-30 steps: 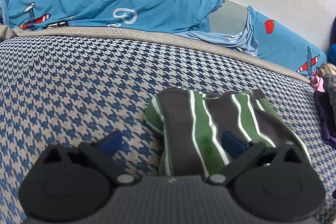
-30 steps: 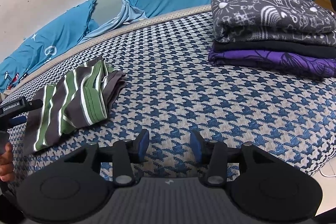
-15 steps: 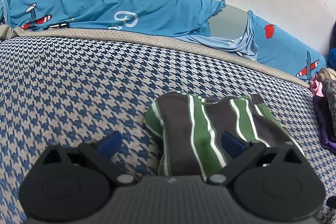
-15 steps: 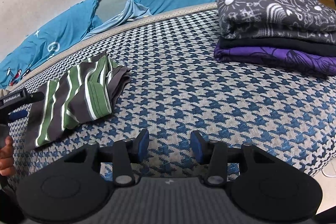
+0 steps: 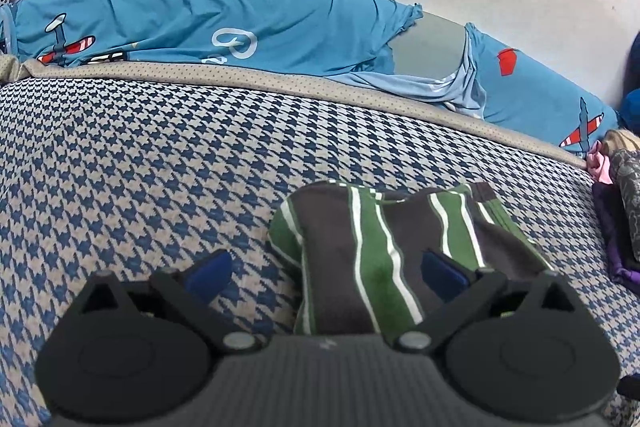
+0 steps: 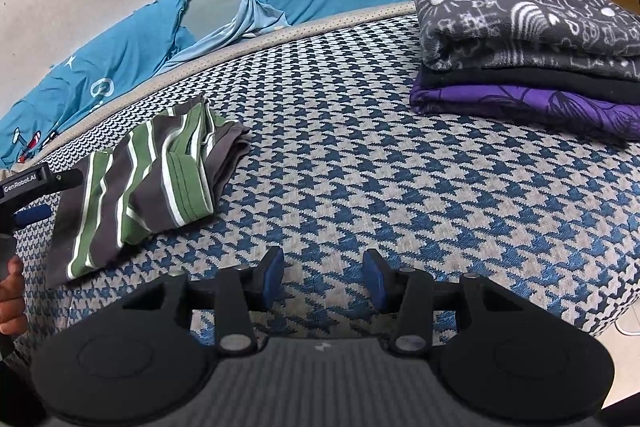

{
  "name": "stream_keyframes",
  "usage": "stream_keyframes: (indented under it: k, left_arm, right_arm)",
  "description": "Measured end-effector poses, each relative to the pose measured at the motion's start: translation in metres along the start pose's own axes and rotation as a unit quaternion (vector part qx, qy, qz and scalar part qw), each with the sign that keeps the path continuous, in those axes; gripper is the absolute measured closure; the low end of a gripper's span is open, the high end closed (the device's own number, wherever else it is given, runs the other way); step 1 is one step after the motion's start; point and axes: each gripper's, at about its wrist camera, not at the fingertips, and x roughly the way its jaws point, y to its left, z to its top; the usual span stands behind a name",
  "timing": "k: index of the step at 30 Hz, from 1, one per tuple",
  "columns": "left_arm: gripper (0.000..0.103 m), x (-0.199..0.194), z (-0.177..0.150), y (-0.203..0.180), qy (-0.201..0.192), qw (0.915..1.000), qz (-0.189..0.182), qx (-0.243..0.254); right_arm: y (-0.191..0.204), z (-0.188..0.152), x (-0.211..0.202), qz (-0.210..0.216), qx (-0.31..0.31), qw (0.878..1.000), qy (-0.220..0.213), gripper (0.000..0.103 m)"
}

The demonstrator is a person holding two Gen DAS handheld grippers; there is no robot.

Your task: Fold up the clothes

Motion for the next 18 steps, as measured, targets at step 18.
stream_keyframes:
  k: [18]
  left_arm:
    - [0.002,-0.004,0.000,-0.001,-0.004,1.0000,-0.006,0.002]
  right_arm:
    - [0.010,-0.005,0.005,0.000,-0.014,1.000,0.005,0.059]
